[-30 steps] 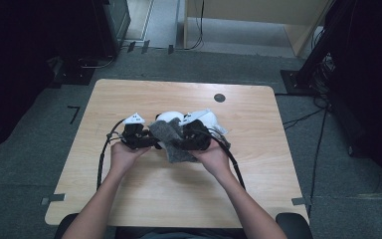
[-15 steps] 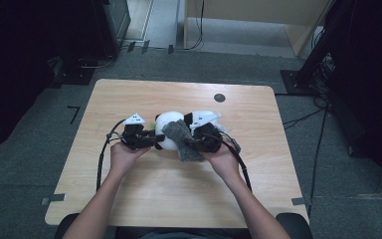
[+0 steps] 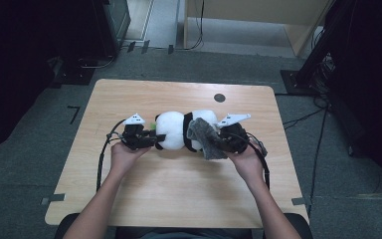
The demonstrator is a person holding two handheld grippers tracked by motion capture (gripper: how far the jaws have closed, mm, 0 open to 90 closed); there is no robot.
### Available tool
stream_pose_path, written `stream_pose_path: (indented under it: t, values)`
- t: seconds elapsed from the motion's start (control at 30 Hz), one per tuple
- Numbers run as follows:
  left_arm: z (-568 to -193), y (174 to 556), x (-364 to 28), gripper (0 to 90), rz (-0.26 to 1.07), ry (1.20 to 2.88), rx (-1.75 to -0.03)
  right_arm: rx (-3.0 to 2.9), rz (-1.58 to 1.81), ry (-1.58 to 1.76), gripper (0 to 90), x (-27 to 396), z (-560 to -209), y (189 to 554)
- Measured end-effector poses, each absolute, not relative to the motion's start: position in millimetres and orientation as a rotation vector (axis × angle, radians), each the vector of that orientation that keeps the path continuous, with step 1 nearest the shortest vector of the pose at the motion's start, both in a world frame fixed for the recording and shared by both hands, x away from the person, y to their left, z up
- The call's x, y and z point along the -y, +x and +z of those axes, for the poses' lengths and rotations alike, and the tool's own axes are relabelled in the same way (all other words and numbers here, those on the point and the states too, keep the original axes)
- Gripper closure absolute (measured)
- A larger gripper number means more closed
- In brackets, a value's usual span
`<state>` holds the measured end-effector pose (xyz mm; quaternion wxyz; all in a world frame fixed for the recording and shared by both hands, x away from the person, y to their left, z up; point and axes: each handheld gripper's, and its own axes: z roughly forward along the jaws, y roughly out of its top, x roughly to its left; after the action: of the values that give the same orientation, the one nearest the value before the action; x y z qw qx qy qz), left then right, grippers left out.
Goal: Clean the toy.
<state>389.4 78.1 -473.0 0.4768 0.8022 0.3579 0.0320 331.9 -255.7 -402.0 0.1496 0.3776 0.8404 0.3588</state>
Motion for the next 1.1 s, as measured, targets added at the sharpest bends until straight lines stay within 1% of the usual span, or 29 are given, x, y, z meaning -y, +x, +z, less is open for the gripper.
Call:
stream_pose_path:
  t: [0.1,0.23,0.4,0.53,0.77,0.83,0.97,1.1]
  values:
    - [-473,389,-78,61.4,0.080,1.962,-0.874,-2.407,1.031,1.101,75.5,261,-400,331]
    - [-473,389,-78,61.3,0.080,1.964,-0.878,-2.425,1.095,1.084,76.1,257,-395,328]
    - [-473,389,-78,61.2,0.080,1.964,-0.879,-2.454,1.165,1.014,76.2,235,-385,328]
    - [-473,388,-77,61.0,0.081,1.958,-0.884,-2.489,1.183,0.957,76.2,205,-384,335]
    - [-473,389,-78,60.4,0.081,1.960,-0.883,-2.532,1.193,0.965,76.2,163,-401,355]
    - [-473,389,-79,59.8,0.050,1.939,-0.895,-2.550,1.178,0.961,76.2,156,-408,358]
    - [-473,389,-78,59.7,0.059,1.941,-0.898,-2.561,1.139,0.949,76.0,151,-420,361]
    - [-472,389,-78,59.6,0.067,1.949,-0.896,-2.559,1.125,0.953,76.0,158,-420,360]
